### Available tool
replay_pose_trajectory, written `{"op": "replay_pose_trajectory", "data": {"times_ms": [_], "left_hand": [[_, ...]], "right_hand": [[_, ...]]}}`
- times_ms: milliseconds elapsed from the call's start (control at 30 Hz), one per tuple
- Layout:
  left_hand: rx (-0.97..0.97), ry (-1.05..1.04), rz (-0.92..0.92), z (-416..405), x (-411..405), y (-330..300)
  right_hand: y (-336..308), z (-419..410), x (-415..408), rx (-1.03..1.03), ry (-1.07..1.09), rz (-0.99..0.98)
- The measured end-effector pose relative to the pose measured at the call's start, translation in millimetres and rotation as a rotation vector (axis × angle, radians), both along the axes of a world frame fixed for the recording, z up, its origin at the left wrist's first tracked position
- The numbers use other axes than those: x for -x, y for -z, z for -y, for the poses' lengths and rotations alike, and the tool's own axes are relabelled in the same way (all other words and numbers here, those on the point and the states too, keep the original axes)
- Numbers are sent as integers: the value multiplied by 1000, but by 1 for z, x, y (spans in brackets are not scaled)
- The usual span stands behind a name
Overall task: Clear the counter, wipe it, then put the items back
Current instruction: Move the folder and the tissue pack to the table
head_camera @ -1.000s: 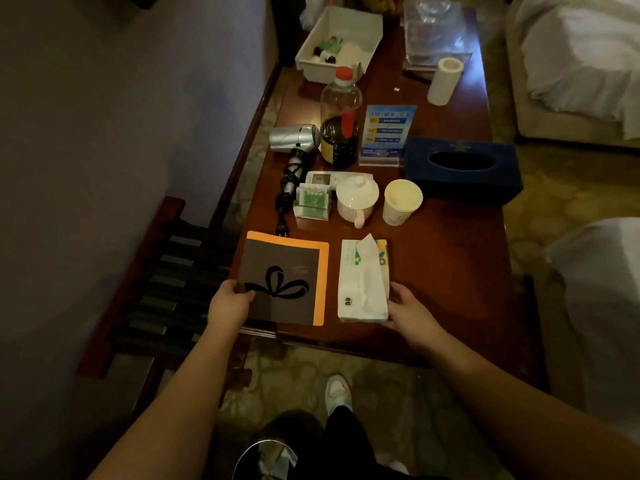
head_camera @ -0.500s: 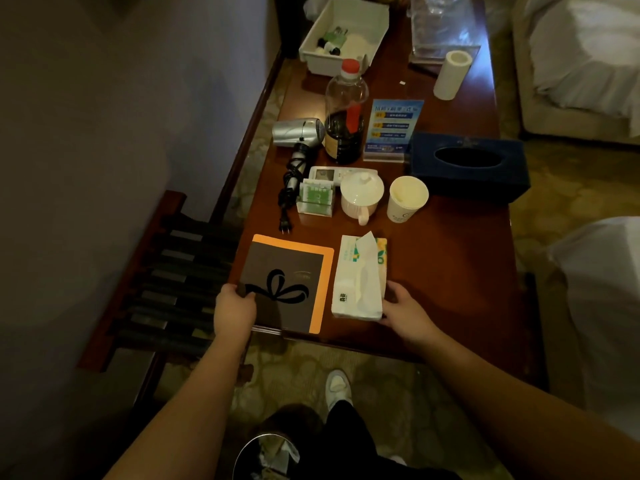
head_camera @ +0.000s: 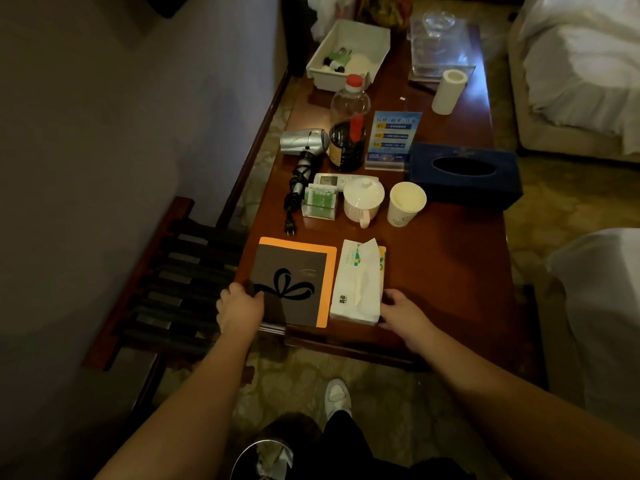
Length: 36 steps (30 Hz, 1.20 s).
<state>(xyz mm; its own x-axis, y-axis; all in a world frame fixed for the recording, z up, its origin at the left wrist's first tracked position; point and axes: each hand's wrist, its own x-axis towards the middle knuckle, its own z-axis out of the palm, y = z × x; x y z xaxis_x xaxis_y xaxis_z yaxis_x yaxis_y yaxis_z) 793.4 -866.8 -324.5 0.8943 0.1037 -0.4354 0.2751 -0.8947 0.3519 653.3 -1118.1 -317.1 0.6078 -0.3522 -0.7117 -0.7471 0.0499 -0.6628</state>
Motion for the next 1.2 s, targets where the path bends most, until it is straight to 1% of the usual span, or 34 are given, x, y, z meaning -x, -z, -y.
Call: {"op": "replay_pose_trajectory", "data": {"times_ms": [167,300,433,600,733,867,1000,1133,1200], "left_hand": [[13,-32,-27,-3,7,-16],[32,-40,-8,-8,27,-34],[99,-43,34,-15,68,-53],[180,-106,95,-28,133,-76],[287,-171,99,-37,196,-101],[322,-194,73,-59,251,-127],[247,-164,160,-96,300,-151],[107,-215,237,-142,350,-176],[76,-274,266,-168,378,-191]], "right_hand": [[-12,14,13,-18,-13,-28],[-19,26,34,49,-8,-22],[-32,33,58,146,-86,-9],[-52,37,98,262,-234,40],[-71,32,128,394,-400,66],[-94,10,150,493,-628,116],[-123,-38,161,583,-822,235],[-153,-100,169,742,-1113,421],[-167,-137,175,764,-1247,521]]}}
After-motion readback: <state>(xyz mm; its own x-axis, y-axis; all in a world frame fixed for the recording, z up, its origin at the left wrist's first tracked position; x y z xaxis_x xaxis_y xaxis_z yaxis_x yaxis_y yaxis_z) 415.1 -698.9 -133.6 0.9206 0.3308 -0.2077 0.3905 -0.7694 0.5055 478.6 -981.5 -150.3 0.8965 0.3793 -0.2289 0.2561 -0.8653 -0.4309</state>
